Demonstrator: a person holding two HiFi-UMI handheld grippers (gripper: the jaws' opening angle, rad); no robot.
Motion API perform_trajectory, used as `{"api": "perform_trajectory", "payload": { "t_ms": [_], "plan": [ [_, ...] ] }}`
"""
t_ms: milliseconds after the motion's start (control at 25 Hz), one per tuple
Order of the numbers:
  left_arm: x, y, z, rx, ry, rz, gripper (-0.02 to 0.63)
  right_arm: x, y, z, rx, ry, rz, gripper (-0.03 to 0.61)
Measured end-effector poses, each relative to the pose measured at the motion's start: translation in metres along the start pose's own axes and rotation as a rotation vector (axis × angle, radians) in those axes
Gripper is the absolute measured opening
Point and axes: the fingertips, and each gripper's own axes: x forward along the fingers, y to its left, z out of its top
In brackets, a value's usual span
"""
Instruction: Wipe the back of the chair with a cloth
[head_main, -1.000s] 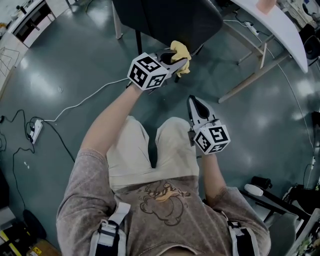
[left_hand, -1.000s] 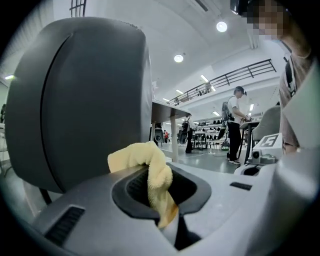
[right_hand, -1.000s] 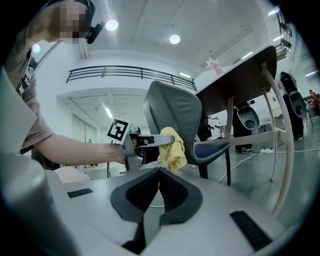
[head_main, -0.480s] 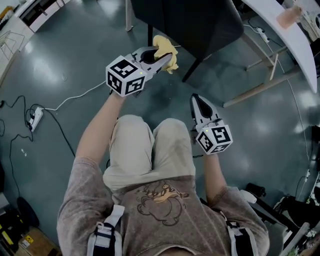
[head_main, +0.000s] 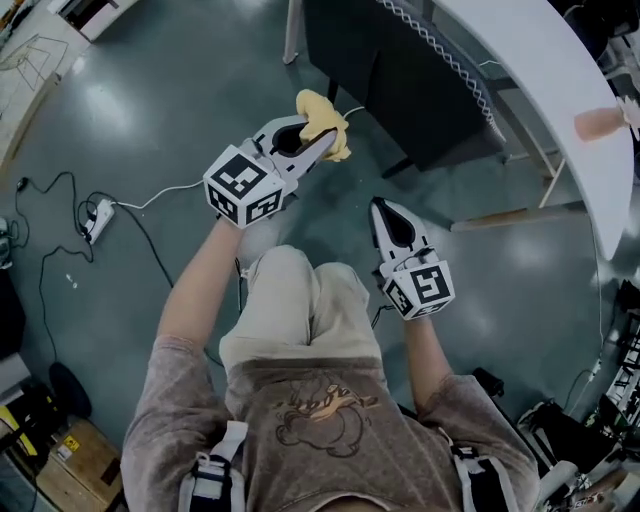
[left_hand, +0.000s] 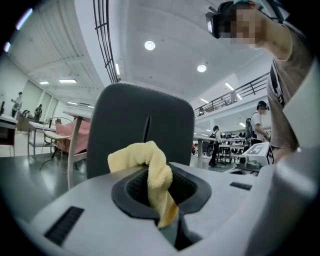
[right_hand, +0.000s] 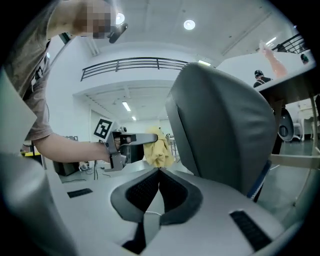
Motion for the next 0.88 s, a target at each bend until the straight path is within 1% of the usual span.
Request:
{"api": "perform_trajectory", "payload": {
  "t_ms": [120, 280, 400, 560, 680, 880],
  "plan": [
    [-0.013, 0.008, 0.057, -0.015, 0.013, 0.025, 0.061, 0.004, 0.01, 0.063, 0.009, 0.018, 0.007, 0.025],
    [-0.036, 0.015, 0.151, -0.012, 0.021, 0.053, 0.061, 0.006, 0.029, 0.16, 0.005, 0.035, 0.015, 0.025],
    [-0.051, 0.016, 0.216, -0.01, 0.031, 0.054, 0.061, 0.005, 0.039, 0.223, 0.006, 0.044, -0.003, 0.025],
    [-0.065, 0.019, 0.292, 0.001, 0.053, 0.073, 0.061, 0.004, 0.041, 0.304, 0.017, 0.041, -0.03, 0.025],
    [-0.077, 0.018, 0.332, 0.003, 0.062, 0.089, 0.061, -0.001, 0.041, 0.355, 0.013, 0.033, -0.057, 0.025],
    [-0.097, 0.024, 0.367, -0.008, 0.059, 0.105, 0.061, -0.006, 0.038, 0.406, 0.018, -0.009, -0.104, 0.025]
  ]
}}
